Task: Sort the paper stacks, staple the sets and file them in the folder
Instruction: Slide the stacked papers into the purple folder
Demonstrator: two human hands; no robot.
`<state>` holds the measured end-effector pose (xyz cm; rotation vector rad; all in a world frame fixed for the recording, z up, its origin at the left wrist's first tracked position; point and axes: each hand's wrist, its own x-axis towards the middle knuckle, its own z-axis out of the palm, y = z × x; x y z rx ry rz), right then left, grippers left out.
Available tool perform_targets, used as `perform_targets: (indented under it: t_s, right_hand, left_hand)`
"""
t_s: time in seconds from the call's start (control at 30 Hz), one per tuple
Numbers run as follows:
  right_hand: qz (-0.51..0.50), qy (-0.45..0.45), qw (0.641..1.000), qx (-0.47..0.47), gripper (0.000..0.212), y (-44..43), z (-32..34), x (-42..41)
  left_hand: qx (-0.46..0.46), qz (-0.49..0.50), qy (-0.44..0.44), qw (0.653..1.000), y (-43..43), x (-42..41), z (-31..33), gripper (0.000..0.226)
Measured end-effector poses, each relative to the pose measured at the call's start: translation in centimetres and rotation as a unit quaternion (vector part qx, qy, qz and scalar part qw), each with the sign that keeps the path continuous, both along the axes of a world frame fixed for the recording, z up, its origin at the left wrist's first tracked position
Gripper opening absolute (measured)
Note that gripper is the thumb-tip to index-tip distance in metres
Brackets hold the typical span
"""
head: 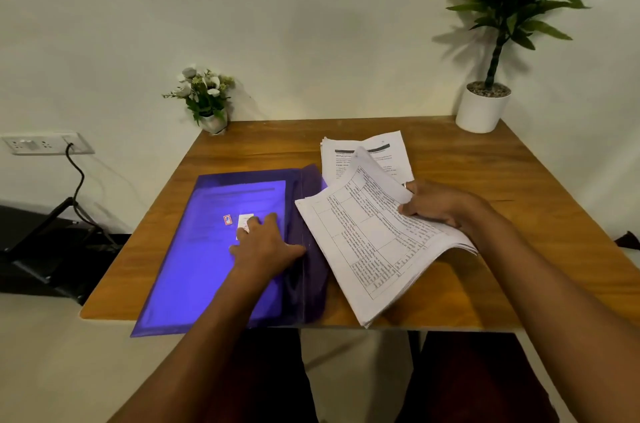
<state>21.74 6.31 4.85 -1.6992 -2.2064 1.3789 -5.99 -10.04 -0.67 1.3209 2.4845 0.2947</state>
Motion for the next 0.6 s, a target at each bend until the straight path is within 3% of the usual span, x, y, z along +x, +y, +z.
perform_targets:
  t_s: [0.13,0.27,0.6]
  right_hand:
    - [0.012,0.002,1.000,0.011,0.042,-0.3,1.1,-0.5]
    - [0.015,0.007,1.000,0.018,0.038,-0.1,0.9,-0.6]
    - [0.013,0.093,0.994,-0.053,0.032,-0.2,0.7,-0.2]
  left_hand:
    - [0.025,0.000,-0.019,1.000,0.6,-0.9,0.2,0.043]
    - [0.078,-0.001,0.005,0.997,0.5,-0.4,1.4,0.019]
    - [0.124,0.059,-0.057,0.989,0.3,-2.0,2.8,0.037]
